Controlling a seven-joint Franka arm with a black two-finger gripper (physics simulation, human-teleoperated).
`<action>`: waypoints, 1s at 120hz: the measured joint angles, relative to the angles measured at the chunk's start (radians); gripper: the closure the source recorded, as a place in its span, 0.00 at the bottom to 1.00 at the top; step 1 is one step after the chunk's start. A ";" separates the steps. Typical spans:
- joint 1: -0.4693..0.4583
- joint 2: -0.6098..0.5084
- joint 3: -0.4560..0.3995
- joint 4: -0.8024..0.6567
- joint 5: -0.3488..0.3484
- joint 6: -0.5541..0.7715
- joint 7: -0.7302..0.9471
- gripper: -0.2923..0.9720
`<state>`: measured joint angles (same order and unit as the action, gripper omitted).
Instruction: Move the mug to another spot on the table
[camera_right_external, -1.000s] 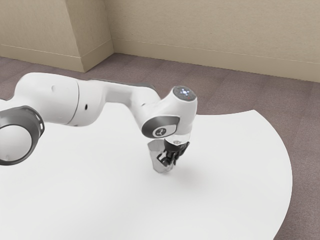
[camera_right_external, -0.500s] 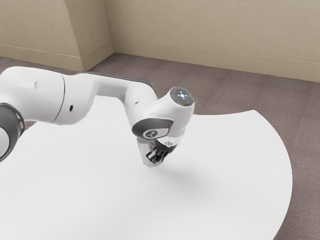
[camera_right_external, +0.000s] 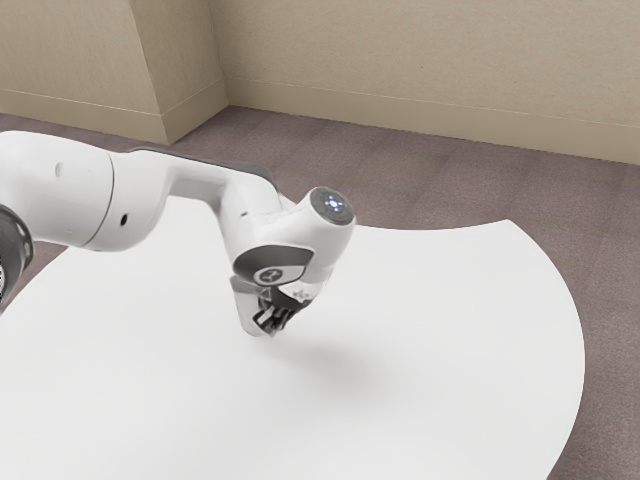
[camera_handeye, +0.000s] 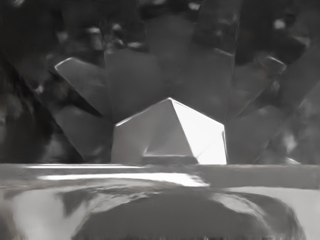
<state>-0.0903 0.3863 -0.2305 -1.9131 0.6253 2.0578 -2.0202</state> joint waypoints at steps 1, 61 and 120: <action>0.000 0.000 0.001 0.000 0.000 0.000 0.000 0.84; 0.005 0.033 0.085 -0.003 0.007 0.003 -0.007 0.84; 0.004 0.078 0.094 0.037 0.013 0.007 -0.003 0.85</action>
<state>-0.0860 0.4643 -0.1362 -1.8759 0.6386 2.0649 -2.0235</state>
